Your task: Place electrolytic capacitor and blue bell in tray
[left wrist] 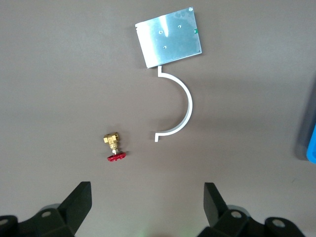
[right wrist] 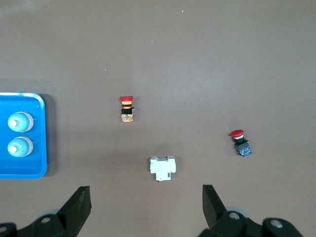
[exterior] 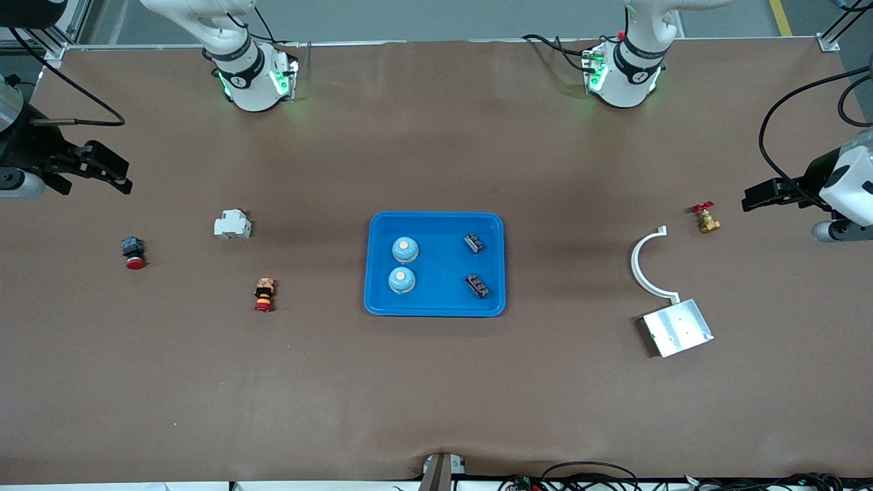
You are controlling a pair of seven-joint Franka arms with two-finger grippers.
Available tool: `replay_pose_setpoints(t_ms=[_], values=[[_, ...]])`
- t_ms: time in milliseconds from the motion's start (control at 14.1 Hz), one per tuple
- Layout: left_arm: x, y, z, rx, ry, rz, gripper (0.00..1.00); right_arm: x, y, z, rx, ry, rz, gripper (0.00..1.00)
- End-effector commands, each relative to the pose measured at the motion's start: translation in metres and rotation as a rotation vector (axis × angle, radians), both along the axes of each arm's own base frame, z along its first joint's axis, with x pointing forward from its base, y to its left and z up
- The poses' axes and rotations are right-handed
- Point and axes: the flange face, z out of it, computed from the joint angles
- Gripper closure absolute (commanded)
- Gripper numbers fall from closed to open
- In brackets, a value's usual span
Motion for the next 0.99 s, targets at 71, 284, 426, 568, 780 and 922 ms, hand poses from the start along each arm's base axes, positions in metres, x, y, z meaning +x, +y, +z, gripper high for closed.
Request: replay_pose_setpoints(t_ms=[71,284,426,568,780,922], values=[[0.007,-0.004,0.036,-0.025,-0.061,-0.007,0.0,-0.005,-0.014,0.001,0.017,-0.002,-0.04,0.0],[0.002,-0.002,0.055,-0.024,-0.096,-0.008,0.0,-0.008,-0.018,0.003,0.046,0.009,-0.054,0.0],[-0.006,-0.007,0.07,-0.025,-0.119,-0.01,0.0,-0.009,-0.023,0.003,0.059,0.016,-0.068,0.0],[-0.016,-0.022,0.079,-0.024,-0.102,-0.007,0.0,-0.014,-0.023,0.01,0.058,0.012,-0.066,0.0],[-0.019,-0.036,0.079,-0.016,-0.086,0.073,0.0,-0.017,-0.023,0.012,0.058,0.016,-0.066,0.0],[-0.021,-0.037,0.08,-0.017,-0.086,0.063,0.0,-0.019,-0.023,0.013,0.057,0.018,-0.065,0.0]])
